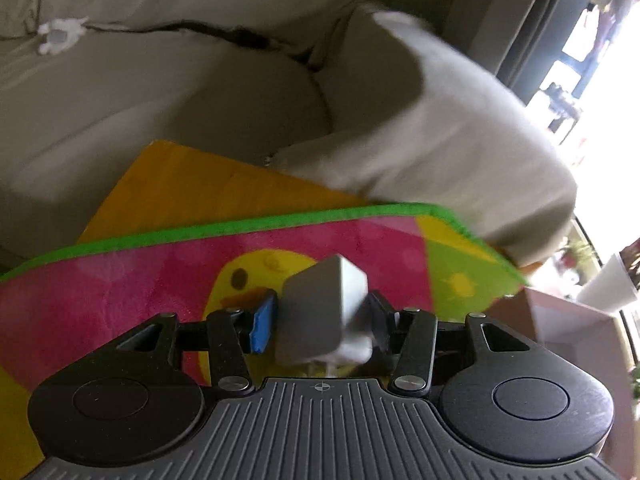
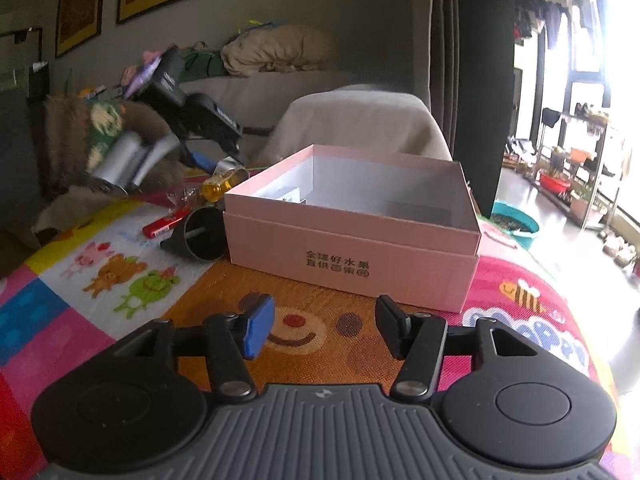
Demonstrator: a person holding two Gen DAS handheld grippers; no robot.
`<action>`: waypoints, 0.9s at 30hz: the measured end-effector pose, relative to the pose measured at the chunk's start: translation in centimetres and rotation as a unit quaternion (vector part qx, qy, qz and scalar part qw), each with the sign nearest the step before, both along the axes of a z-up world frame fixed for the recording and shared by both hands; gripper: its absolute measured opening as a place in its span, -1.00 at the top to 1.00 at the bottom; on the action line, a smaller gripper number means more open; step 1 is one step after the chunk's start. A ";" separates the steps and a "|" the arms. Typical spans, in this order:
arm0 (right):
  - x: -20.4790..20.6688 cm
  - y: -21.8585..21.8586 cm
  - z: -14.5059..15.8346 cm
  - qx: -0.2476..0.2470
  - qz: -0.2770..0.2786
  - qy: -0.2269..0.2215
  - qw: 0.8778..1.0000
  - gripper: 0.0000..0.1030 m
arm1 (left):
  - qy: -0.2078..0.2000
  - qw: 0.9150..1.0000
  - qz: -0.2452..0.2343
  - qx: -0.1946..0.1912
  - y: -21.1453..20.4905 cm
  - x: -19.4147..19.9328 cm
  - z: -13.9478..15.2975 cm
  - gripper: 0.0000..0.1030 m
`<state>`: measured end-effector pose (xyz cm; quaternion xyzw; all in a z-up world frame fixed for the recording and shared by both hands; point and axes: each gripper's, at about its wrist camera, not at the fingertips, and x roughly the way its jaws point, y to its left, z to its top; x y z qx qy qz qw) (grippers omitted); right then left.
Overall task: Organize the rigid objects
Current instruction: 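Grasp the white plug charger with the left gripper, then grasp the clear plastic bag with the right gripper while the left gripper holds the plug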
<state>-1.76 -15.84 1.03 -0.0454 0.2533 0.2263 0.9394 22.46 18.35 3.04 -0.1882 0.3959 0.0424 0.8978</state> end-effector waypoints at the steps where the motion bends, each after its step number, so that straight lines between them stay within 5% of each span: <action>1: 0.2 -0.1 -0.1 0.004 -0.001 0.006 1.000 -0.10 | 0.000 1.000 -0.001 -0.003 0.1 -0.1 -0.2 -0.02; 16: 0.9 -0.3 -0.4 0.010 -0.005 0.034 0.999 -0.10 | -0.041 0.995 -0.087 0.032 -0.1 -12.4 -0.3 -0.01; 21: 0.6 0.4 -0.2 -0.009 -0.005 0.028 1.000 -0.11 | -0.048 0.995 -0.092 -0.011 0.2 -18.2 -0.7 -0.01; 27: 0.0 2.9 0.7 -0.011 0.053 0.027 0.998 -0.11 | -0.060 0.993 -0.106 0.008 -0.2 -24.7 -0.5 -0.01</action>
